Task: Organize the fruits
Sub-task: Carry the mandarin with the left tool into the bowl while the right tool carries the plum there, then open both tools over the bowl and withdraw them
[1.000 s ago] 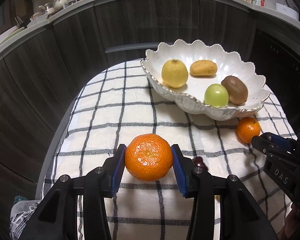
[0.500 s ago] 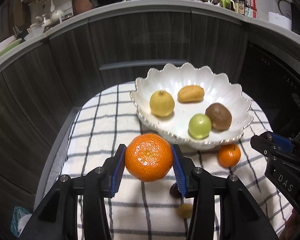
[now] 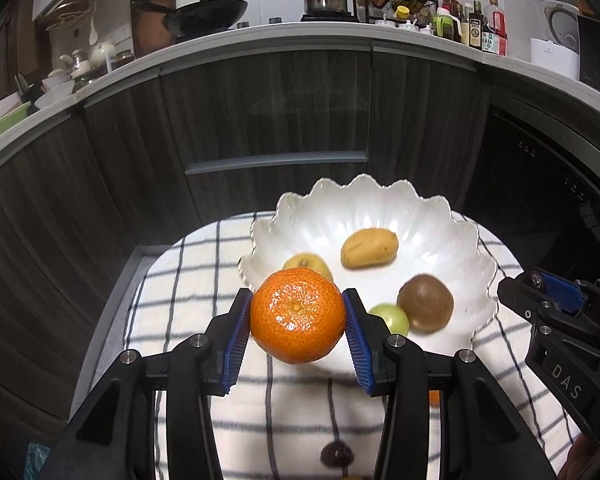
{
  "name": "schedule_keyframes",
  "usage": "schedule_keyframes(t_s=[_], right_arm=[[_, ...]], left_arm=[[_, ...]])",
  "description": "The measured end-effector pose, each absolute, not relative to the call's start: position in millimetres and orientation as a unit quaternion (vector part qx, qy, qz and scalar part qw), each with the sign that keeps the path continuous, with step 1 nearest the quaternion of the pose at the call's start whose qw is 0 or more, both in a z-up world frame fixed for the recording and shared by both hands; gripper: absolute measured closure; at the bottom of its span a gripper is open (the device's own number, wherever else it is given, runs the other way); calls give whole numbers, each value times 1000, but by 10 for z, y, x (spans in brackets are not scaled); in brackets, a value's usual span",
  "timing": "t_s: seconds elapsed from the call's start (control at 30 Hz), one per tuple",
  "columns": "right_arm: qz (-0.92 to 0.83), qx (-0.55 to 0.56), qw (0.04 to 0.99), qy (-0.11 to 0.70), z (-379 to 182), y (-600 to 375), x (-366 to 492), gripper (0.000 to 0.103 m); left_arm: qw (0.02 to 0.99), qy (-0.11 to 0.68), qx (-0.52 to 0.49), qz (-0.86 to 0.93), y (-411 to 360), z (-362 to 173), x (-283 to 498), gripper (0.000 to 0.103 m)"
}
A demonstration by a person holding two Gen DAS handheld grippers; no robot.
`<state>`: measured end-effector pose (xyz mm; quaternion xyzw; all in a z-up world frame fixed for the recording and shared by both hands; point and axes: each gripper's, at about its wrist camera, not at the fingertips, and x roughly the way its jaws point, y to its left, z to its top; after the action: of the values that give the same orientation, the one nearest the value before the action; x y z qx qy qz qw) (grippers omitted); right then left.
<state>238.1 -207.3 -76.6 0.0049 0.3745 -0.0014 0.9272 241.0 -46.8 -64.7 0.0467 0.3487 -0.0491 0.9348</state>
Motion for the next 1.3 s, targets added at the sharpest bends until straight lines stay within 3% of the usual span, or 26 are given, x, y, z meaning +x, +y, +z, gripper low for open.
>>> schedule_keyframes(t_s=[0.97,1.07,1.1,1.13,1.17,1.23,1.3], right_arm=[[-3,-2,911,413,-1160,-2123,3065,72],[-7,-3,912,410,-1141,-2120,3063,71],[-7,-4,913,408,-1134,-2116,3064,69],[-8,-5,914,406,-1122,-2113,3059,59],[-11,-7,916,402,-1105,-2113,3049,42],[-21,-10,921,390,-1059,-2116,3013,25],[-32,-16,923,382,-1014,-2117,2991,22]], left_arm=[[906,414,50,-67,-589,-1199,3081,58],[908,413,46,-63,-569,-1181,3071,50],[910,408,49,-58,-565,-1159,3056,40],[912,404,50,-55,-559,-1137,3042,33],[913,400,51,-53,-554,-1116,3033,31],[915,398,51,-46,-538,-1084,3030,20],[917,394,51,-37,-517,-1048,3018,15]])
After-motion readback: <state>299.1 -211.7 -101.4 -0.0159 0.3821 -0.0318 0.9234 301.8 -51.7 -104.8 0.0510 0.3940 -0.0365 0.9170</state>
